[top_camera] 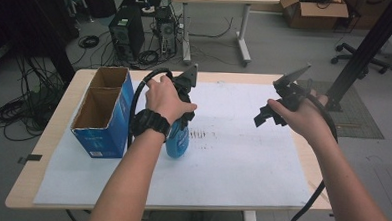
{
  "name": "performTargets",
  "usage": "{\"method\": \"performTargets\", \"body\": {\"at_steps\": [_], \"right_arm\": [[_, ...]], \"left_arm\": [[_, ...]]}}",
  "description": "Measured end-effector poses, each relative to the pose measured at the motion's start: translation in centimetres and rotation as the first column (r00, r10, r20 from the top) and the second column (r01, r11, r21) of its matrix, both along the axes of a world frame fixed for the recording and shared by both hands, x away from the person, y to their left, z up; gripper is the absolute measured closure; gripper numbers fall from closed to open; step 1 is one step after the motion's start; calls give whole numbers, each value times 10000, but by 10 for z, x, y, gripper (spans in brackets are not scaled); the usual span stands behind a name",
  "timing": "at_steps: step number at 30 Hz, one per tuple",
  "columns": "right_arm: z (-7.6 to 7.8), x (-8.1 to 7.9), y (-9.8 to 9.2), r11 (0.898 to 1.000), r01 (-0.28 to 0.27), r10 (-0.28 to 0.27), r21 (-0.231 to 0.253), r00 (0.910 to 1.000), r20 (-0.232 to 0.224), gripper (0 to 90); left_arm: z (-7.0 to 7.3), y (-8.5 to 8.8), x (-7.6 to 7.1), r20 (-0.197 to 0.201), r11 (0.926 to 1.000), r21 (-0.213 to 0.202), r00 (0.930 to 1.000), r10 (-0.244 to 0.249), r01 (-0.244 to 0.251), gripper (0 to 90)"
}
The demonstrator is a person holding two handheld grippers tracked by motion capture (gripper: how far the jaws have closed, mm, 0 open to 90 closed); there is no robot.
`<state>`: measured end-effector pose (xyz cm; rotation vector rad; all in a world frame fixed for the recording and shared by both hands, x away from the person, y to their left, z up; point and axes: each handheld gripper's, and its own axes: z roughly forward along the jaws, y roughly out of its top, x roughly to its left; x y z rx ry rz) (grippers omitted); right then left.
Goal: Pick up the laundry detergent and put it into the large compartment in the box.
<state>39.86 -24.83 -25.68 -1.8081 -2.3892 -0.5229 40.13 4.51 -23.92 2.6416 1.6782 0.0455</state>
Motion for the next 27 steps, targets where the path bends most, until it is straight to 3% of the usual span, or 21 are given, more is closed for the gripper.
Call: {"method": "performTargets", "body": {"at_steps": [4,5,7,9,10,17,27], "right_arm": [[3,0,1,10000,-27,27,27,10000,54,46],[4,0,2,10000,-14,14,12,10000,41,46],[6,0,2,10000,-37,36,17,10000,84,46],[7,1,3,10000,-36,36,25,10000,78,46],[8,1,3,10000,-21,21,21,10000,68,46],[10,4,4,10000,-12,12,36,10000,76,46],[12,10,5,9999,120,-120,59,9999,74,46]], "left_arm": [[20,6,0,116,10000,-70,9999,70,-69,376],[32,10,1,187,9999,-89,9998,96,-94,376],[37,12,1,184,9999,-92,9998,114,-112,376],[54,19,2,244,9998,-124,9996,146,-143,376],[54,19,2,244,9998,-124,9996,146,-143,376],[91,39,7,377,9995,-141,9988,304,-299,377],[131,82,13,580,9969,-147,9953,778,-770,377]]}}
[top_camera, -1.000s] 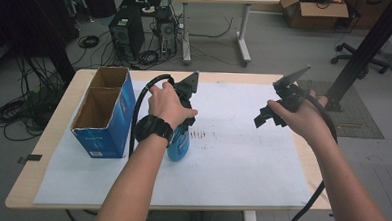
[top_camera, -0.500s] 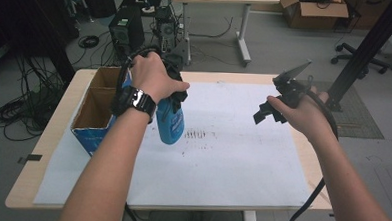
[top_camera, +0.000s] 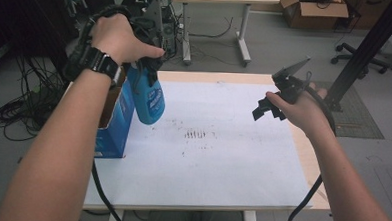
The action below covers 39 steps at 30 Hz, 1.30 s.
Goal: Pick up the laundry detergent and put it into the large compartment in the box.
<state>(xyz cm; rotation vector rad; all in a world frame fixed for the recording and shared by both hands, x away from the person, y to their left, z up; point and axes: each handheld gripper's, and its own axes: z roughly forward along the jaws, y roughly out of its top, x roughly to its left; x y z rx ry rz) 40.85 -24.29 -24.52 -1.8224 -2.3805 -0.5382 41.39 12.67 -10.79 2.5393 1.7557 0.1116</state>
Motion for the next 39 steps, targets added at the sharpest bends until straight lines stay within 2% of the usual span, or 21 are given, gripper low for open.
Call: {"method": "performTargets", "body": {"at_steps": [2,3,4,5,7,11,15,19,22,28,31,39], "right_arm": [[2,1,1,10000,-2,2,-13,10000,-15,46],[2,1,2,10000,10,-10,-8,10000,9,46],[2,1,2,10000,10,-10,-8,10000,9,46],[3,2,2,10000,35,-35,10,10000,0,46],[3,3,2,10000,25,-25,5,10000,6,46],[2,4,3,9999,102,-102,-3,9999,-54,46],[1,7,4,9999,142,-142,-20,9999,-72,46],[0,8,4,9998,179,-179,-24,9998,-116,46],[-2,10,5,9998,202,-203,-55,9997,-140,46],[-3,12,8,9998,189,-191,-87,9996,-210,46],[-4,12,8,9999,116,-118,-103,9997,-204,46],[-12,12,5,9999,107,-109,-61,9995,-311,46]], "left_arm": [[5,8,1,46,9999,-13,9999,140,-140,377],[10,17,1,89,9996,-16,9995,291,-291,377],[10,17,1,89,9996,-16,9995,291,-291,377],[15,27,2,138,9989,-22,9988,479,-479,377],[16,31,2,150,9988,3,9986,498,-498,378],[23,50,3,217,9964,-4,9962,842,-842,377],[27,72,3,337,9915,25,9909,1301,-1303,378],[28,85,4,412,9872,22,9864,1593,-1595,377],[26,98,4,475,9820,35,9809,1887,-1891,378],[18,111,5,584,9730,140,9716,2291,-2303,377],[10,115,6,445,9702,180,9696,2408,-2418,378],[-15,120,10,218,9688,227,9689,2464,-2469,377]]}}
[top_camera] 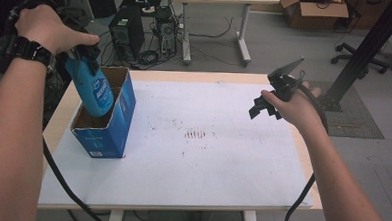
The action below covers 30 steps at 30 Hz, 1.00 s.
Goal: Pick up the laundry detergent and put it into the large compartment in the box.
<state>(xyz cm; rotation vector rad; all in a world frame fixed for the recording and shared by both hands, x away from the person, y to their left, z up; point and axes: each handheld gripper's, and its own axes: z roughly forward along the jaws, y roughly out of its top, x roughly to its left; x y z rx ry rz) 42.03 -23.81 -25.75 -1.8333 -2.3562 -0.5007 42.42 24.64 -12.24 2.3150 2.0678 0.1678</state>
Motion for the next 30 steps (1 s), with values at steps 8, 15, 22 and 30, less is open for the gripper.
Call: {"method": "performTargets", "body": {"at_steps": [8,15,22,30], "right_arm": [[-13,0,-4,10000,66,-65,14,9998,-178,46],[-22,0,-5,10000,27,-26,51,9996,-267,46],[-28,-1,-6,10000,19,-18,27,9995,-326,46],[-33,-2,-7,10000,37,-35,56,9992,-391,45]], "left_arm": [[-32,7,4,-350,9999,5,9993,106,-106,378],[-62,12,7,-679,9998,58,9975,213,-210,377],[-85,13,9,-864,9996,134,9960,245,-234,378],[-108,11,10,-1017,9996,51,9945,264,-260,378]]}}
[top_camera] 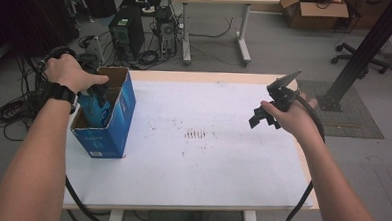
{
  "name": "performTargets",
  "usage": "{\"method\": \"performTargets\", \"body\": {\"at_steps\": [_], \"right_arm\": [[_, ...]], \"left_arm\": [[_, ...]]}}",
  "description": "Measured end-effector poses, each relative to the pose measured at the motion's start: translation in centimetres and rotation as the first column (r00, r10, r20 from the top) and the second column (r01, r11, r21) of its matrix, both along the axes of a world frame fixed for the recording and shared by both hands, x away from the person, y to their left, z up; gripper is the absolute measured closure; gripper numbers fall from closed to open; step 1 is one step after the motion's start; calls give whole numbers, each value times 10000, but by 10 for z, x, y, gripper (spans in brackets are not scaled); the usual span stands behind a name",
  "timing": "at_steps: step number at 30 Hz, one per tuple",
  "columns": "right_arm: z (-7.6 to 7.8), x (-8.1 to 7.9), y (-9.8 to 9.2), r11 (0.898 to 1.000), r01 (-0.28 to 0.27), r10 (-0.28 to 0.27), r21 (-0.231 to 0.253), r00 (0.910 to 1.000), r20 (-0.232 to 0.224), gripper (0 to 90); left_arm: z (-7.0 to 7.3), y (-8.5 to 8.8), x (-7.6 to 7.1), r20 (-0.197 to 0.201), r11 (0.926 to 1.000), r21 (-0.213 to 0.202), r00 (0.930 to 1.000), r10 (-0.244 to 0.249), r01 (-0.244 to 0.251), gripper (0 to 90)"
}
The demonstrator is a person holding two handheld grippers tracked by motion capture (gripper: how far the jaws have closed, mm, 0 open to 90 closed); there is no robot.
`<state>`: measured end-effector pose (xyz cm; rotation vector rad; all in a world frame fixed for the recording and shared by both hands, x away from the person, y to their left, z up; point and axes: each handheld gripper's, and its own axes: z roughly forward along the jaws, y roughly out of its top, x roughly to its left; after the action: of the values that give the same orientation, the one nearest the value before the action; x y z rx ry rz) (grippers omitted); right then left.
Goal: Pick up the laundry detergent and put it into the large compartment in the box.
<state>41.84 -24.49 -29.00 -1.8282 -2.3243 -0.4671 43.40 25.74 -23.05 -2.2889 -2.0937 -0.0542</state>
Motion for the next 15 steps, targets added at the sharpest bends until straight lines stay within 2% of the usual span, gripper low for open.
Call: {"method": "performTargets", "body": {"at_steps": [11,15], "right_arm": [[-4,-2,-3,10000,25,-25,3,10000,-34,46],[-4,-3,-3,10000,94,-94,-8,9999,-107,46]], "left_arm": [[-19,1,0,-172,10000,86,9999,-6,7,377],[-25,1,0,-218,10000,-26,9998,-6,6,377]]}}
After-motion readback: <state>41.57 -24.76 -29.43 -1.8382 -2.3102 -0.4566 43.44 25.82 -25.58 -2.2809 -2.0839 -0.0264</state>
